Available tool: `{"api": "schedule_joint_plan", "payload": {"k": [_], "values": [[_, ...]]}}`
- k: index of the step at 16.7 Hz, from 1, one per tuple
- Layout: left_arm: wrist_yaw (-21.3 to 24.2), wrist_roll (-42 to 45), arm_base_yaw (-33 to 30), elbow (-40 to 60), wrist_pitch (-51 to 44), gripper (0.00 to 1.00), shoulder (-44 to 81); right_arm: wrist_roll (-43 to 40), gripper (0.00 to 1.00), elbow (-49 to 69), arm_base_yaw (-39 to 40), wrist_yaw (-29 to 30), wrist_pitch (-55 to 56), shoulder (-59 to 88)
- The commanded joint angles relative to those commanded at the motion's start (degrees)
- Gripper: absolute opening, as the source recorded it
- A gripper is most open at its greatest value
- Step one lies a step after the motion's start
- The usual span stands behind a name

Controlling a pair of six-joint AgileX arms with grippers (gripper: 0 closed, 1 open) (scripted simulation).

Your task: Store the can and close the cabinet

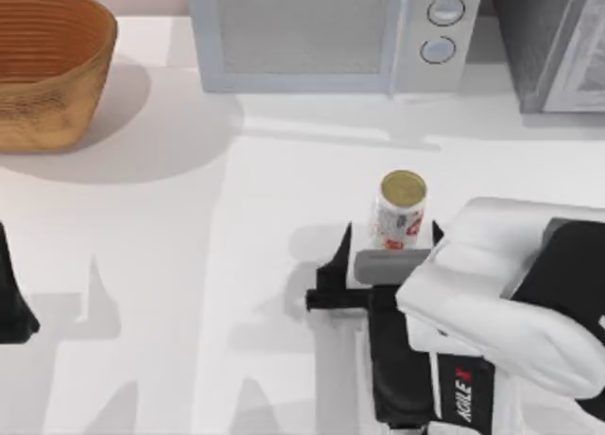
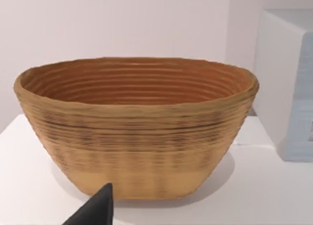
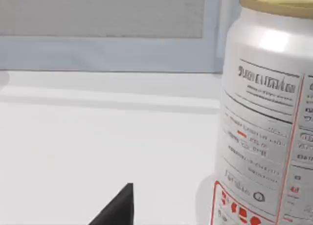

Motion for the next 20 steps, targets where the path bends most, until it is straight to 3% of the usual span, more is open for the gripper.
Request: {"api": "schedule_joint_plan", "payload": {"k": [7,13,20], "values": [[0.00,0.00,0.00,0.00,0.00,1.00,0.00,-0.44,1.00,3.29,-4.91,-4.98,-3.96,-1.07],[0.00,0.00,0.00,0.00,0.00,1.00,0.00,-0.41,1.00,3.74,-5.62,-5.70,-4.54,-1.16],[0.00,0.00,0.00,0.00,0.00,1.00,0.00,-0.41,0.47,3.74,-5.62,-5.70,-4.54,-1.16]]}}
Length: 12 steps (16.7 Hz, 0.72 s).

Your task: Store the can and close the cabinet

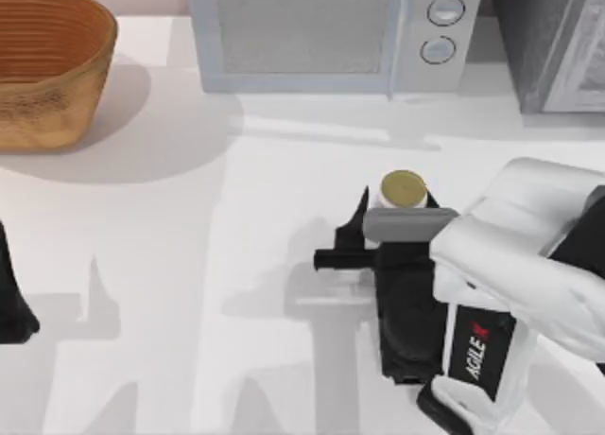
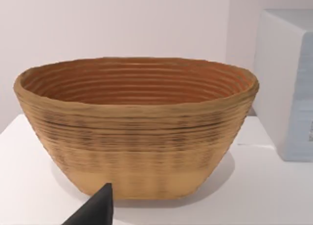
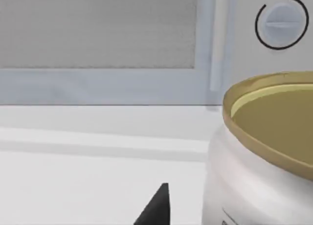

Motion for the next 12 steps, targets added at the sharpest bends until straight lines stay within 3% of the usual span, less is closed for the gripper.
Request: {"api": "schedule_joint_plan", "payload": {"k": [6,12], "values": [[0.00,0.00,0.00,0.00,0.00,1.00,0.00,0.00,0.02,0.00,0.00,0.00,0.00,0.00],[0.00,0.00,0.00,0.00,0.00,1.00,0.00,0.00,0.00,0.00,0.00,0.00,0.00,0.00]]}}
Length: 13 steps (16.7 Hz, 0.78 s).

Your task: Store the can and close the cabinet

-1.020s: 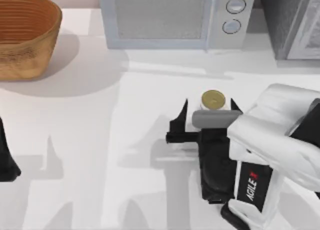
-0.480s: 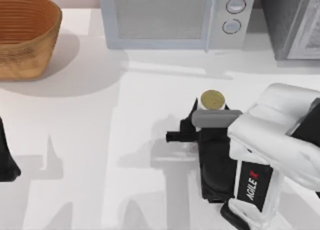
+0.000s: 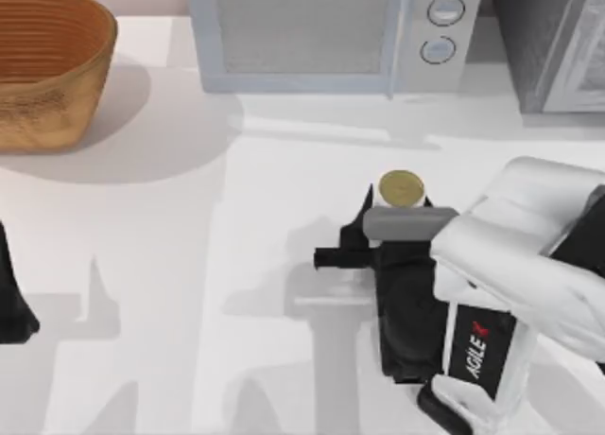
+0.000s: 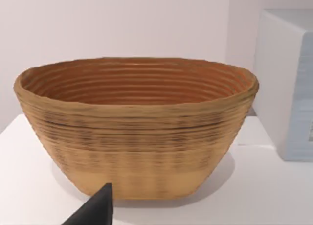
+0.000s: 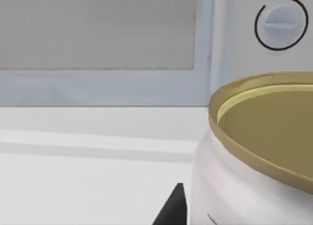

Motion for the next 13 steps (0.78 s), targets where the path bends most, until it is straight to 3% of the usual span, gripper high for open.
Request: {"api": "schedule_joint_plan", "payload": {"k": [5,13], "values": [[0.00,0.00,0.00,0.00,0.00,1.00,0.00,-0.01,0.00,-0.15,0.13,-0.11,-0.56,-0.40],[0.00,0.00,0.00,0.00,0.00,1.00,0.00,0.16,0.00,-1.13,-0.07,-0.29,-11.14,-11.31]]}}
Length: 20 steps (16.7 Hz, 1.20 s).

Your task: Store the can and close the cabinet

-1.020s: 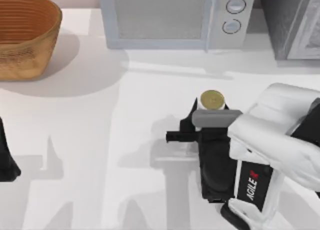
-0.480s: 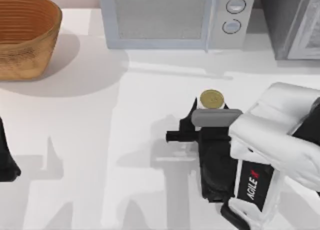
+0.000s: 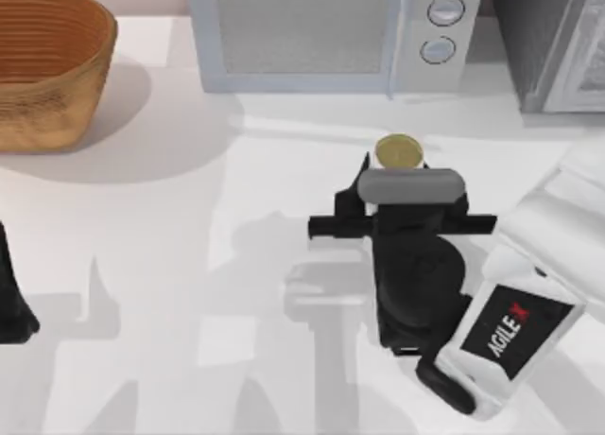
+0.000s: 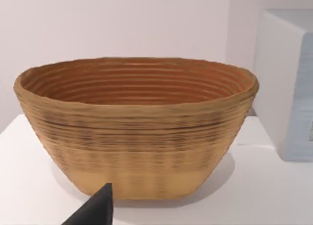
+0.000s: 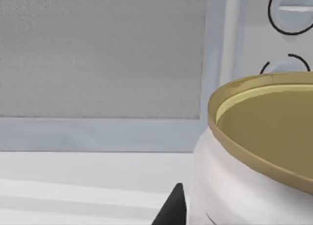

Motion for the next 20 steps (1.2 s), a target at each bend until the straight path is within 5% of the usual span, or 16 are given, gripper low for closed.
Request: {"api": "schedule_joint_plan", "payload": {"k": [20], "values": [[0.00,0.00,0.00,0.00,0.00,1.00,0.00,0.38,0.00,-1.05,0.32,-0.09,-22.85,-24.45]]}}
